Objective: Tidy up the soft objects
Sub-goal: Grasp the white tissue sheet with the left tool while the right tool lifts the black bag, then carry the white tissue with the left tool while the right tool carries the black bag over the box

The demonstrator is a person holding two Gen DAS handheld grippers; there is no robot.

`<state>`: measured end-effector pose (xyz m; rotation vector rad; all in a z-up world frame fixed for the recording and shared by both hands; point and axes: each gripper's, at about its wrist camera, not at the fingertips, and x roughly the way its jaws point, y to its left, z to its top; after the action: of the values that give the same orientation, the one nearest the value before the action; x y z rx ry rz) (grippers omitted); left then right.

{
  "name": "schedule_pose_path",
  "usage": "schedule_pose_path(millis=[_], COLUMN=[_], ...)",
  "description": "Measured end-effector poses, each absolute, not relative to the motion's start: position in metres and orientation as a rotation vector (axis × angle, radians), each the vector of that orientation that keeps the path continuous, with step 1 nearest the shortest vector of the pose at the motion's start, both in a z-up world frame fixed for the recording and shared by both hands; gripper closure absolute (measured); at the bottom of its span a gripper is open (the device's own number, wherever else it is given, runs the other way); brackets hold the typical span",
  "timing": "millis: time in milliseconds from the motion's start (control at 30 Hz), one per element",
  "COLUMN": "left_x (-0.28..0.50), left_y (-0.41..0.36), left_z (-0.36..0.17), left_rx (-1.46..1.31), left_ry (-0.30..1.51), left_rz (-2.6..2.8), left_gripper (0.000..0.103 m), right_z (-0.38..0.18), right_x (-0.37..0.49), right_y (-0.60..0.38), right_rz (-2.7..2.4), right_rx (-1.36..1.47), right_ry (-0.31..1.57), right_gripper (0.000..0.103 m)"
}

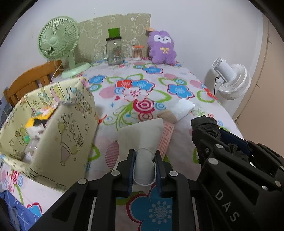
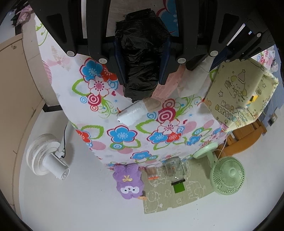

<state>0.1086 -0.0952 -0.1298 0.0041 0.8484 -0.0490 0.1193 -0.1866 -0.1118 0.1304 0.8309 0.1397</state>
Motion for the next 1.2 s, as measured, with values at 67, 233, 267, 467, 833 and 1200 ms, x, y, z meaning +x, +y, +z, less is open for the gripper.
schedule_pose_path(millis=[67,233,267,467,833,1200], left_x=[0.108,0.103,0.102,0.098,0.088,0.085], left_y=[-0.096,-0.096,-0.097,-0.095,-0.085,-0.062], left_z=[-0.123,-0.104,-0.100,-0.079,-0.043,-0.024], left_rx=[0.006,0.027,0.033,0.037,0.056,0.068], left_ry=[0.835,0.778,0.765,0.733,0.668,0.633], left_rz=[-0.053,-0.054,-0.053,-0.083,-0.117,-0.124], left_gripper=[0.085,0.085,0.085,0.085,0.085,0.085], right_z=[-0.106,-0.088,-0.085,-0.063,-0.025,-0.002], right_x=[0.118,0.114,0.113,0.106,0.094,0.090], right_y=[-0.187,-0.188,-0.188,-0.188,-0.180,-0.158], right_rz=[0.139,0.131,0.130,0.120,0.111,0.142], right_rx=[0.134,0.134,0.135,0.141,0.130,0.111], right_ry=[0.819,0.783,0.777,0.729,0.663,0.627], right_gripper=[0.062,0.062,0.062,0.062,0.062,0.062])
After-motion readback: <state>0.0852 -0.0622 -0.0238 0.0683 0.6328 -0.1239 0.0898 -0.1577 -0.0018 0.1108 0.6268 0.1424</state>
